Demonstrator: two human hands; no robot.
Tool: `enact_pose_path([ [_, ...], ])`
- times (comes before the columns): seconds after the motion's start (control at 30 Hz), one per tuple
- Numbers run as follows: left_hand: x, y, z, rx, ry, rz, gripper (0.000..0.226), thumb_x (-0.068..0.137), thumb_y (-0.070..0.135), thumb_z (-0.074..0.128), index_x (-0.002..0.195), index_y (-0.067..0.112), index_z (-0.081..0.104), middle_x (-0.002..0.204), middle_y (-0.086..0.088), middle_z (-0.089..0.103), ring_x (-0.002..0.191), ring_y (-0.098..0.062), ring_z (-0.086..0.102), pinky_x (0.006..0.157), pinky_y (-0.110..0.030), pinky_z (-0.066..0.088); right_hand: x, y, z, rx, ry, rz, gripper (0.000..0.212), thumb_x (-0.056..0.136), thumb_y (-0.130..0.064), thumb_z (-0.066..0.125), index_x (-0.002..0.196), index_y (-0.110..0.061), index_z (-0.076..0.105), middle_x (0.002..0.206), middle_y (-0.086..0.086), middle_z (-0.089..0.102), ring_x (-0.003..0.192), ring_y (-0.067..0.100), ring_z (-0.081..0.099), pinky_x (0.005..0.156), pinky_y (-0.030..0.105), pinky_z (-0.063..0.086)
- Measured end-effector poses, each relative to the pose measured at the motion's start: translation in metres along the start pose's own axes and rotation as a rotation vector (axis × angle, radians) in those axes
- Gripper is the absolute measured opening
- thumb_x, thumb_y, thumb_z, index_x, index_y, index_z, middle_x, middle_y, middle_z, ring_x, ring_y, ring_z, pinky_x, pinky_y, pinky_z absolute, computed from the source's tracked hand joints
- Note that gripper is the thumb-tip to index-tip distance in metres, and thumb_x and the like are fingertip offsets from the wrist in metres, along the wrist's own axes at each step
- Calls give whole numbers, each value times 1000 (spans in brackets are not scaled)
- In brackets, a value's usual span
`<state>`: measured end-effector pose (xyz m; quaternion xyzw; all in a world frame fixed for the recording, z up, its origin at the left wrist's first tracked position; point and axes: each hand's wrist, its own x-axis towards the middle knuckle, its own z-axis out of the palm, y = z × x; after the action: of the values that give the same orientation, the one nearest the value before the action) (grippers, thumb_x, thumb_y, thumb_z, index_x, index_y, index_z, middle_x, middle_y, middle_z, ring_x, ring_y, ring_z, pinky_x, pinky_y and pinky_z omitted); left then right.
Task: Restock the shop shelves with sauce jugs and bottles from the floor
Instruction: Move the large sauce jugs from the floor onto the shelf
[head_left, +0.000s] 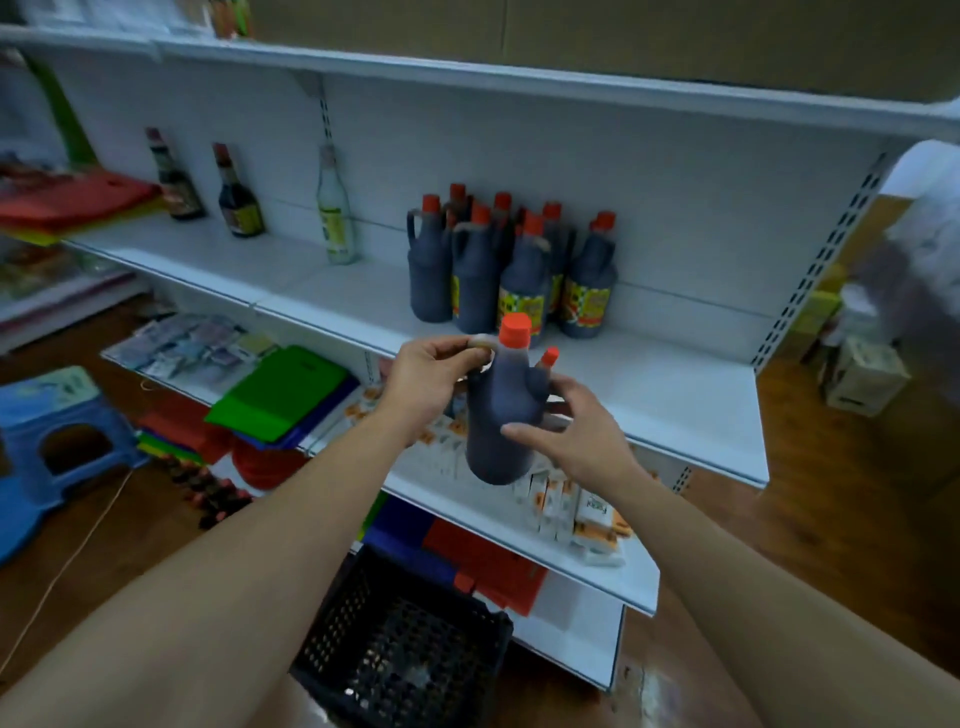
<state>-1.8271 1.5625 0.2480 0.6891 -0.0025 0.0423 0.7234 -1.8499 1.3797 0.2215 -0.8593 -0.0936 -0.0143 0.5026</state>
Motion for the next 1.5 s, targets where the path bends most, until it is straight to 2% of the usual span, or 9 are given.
enact_pose_path([
  [0.07,17,8,11,-15,-12,-1,13,90,5,61,93,12,73,72,3,70,72,-12,62,51,-14,48,15,1,-6,-35,-5,-1,75,67,-38,84,130,-24,46,120,-11,55,103,4,53,74,11,41],
  [0.2,61,15,31,-15,-26,12,14,90,2,60,96,10,71,81,-2,68,77,-10,62,68,-19,55,55,11,-20,-52,53,9,77,68,-38,83,131,-24,43,129,-6,55,110,10,53,83,23,40],
  [0.37,115,14,59,24,-8,56,14,89,5,63,91,14,73,74,4,70,77,-13,62,72,-29,52,105,29,-41,-121,159,28,81,64,-46,83,132,-27,44,127,-3,60,113,19,59,88,33,49],
  [0.53,153,11,82,82,-1,113,17,90,5,62,104,6,71,90,-7,71,89,-18,65,84,-32,55,140,46,-57,-128,229,57,81,65,-45,82,134,-25,46,127,-1,62,115,21,58,85,28,47],
  [0.67,171,8,79,167,-3,120,24,90,6,62,113,12,66,103,-2,68,97,-14,64,85,-21,52,162,57,-62,-71,269,127,76,63,-45,83,129,-29,49,123,-2,63,111,21,59,84,35,52],
  [0.87,187,-42,52,371,120,17,30,77,15,74,104,17,63,97,-5,70,94,-26,65,84,-45,54,178,67,-55,-56,293,221,74,66,-44,82,130,-29,48,123,-4,63,111,23,60,76,30,46],
  [1.07,191,-72,54,426,72,-32,67,57,49,73,116,21,56,106,-8,71,97,-33,66,82,-48,53,190,70,-46,-28,339,263,81,66,-43,82,136,-27,45,126,-2,62,112,23,60,81,35,53],
  [1.17,193,-70,57,443,74,-33,64,68,36,77,125,20,53,112,-9,69,100,-33,65,84,-46,52,194,70,-45,-2,351,262,81,66,-41,82,136,-27,44,128,-2,60,114,24,58,86,40,54],
  [1.5,211,-77,50,561,150,-18,34,84,33,70,113,18,61,103,-6,69,94,-31,61,68,-27,35,209,80,-44,48,355,219,78,72,-33,81,138,-26,41,128,-3,60,114,20,58,87,37,52],
])
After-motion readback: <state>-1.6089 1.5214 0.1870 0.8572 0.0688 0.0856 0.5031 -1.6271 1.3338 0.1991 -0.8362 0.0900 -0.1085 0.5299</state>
